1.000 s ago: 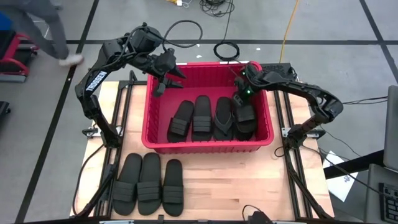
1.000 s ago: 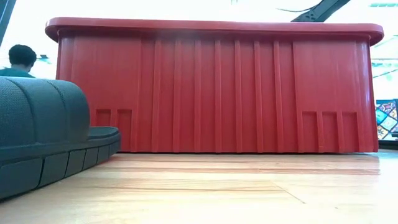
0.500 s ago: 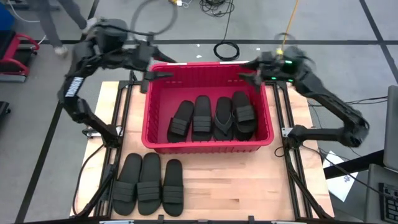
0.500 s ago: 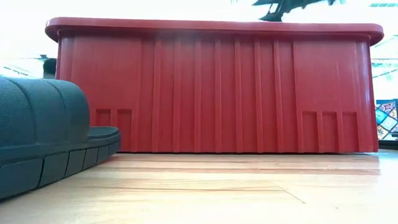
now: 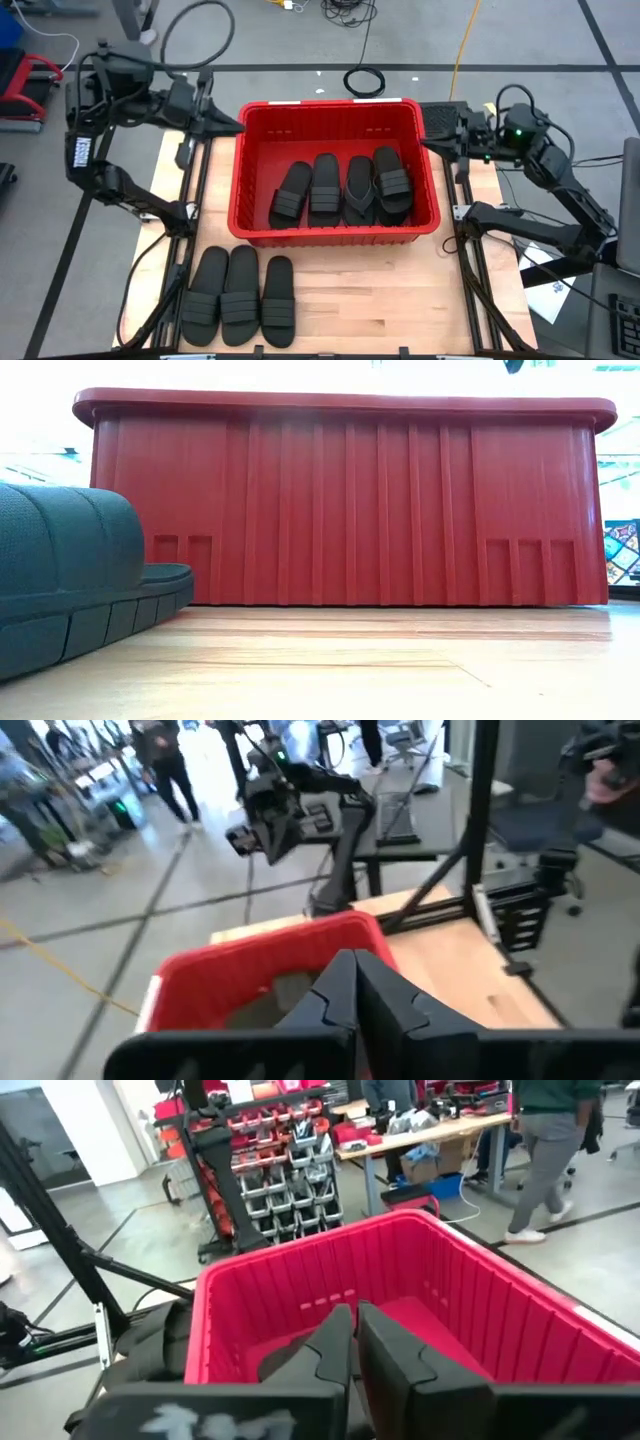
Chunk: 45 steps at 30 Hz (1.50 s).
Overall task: Pick and place slides into bin
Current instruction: Put the black slide into the red bin
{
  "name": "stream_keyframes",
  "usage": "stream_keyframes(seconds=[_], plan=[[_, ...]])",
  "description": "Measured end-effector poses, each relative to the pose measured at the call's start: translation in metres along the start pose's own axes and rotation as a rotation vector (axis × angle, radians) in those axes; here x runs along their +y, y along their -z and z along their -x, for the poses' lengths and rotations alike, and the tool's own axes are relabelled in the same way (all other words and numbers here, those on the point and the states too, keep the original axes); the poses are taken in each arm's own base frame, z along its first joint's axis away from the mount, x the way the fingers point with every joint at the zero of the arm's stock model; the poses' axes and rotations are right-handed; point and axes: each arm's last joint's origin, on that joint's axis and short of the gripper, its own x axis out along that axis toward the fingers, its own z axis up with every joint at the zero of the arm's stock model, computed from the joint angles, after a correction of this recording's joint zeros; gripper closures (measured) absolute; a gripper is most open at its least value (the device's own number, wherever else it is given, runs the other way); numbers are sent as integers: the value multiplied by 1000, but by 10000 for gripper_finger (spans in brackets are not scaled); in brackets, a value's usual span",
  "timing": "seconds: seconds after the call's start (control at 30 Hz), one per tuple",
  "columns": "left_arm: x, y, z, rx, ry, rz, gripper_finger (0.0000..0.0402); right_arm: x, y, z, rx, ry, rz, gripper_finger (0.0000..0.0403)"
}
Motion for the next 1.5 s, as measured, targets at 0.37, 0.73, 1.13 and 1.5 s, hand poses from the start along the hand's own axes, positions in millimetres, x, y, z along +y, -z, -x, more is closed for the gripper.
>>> stream_keyframes(seconds=[0.37,0.73,1.13,1.5], plan=[[-3,6,-7,77,-5,87,394,1,14,4,-47,-8,22,395],[-1,5,-18,77,-5,186,394,-4,17,-6,-132,-73,76,394],[-45,22,-73,346,202,189,401,-10,35,-15,-73,-75,-52,394],[-52,3,-60,166,118,220,401,2,35,-5,-57,-328,-8,394]])
